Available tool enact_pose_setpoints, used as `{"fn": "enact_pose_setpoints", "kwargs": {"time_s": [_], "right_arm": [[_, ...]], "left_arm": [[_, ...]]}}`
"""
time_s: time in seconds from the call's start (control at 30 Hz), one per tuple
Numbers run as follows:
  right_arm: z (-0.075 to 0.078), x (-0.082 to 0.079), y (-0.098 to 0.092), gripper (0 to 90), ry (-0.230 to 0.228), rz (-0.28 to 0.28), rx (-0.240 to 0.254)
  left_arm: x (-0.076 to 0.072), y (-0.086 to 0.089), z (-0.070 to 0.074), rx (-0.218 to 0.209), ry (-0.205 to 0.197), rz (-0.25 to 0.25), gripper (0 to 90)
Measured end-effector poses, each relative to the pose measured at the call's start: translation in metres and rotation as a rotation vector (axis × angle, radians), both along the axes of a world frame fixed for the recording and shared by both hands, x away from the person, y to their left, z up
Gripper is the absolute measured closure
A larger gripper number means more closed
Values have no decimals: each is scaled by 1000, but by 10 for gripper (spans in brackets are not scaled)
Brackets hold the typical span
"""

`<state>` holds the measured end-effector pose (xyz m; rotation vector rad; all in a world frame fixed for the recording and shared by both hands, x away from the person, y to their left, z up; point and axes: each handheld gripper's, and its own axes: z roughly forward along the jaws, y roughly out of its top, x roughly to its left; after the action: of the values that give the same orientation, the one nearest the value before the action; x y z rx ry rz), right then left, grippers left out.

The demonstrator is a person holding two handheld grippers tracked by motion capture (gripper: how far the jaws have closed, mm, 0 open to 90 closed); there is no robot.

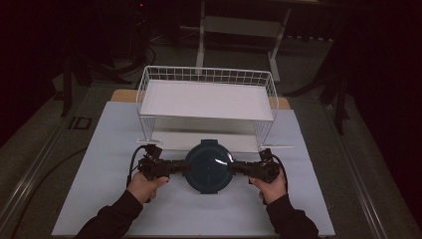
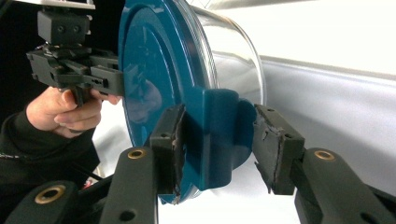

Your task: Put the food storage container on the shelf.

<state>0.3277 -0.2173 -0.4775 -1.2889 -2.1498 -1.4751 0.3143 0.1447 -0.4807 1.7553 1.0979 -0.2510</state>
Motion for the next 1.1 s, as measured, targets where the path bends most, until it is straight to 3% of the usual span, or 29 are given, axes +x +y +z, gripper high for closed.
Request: {"fn": "enact_pose_setpoints", "kwargs": {"time_s": [0.47,0.57,0.93,1.1], "right_arm": [[-4,42,1,550,-65,-36,8],[-8,48,3,548,-79,-45,2],[-26,66,8,544,-101,-61,-21],[-27,70,9,543,-112,-82,-12]], "left_arm": [[42,-1,0,3,-85,28,571],[51,-1,-6,10,-100,41,571],[65,0,-21,37,-135,53,569],[69,1,-26,-1,-127,85,566]]}}
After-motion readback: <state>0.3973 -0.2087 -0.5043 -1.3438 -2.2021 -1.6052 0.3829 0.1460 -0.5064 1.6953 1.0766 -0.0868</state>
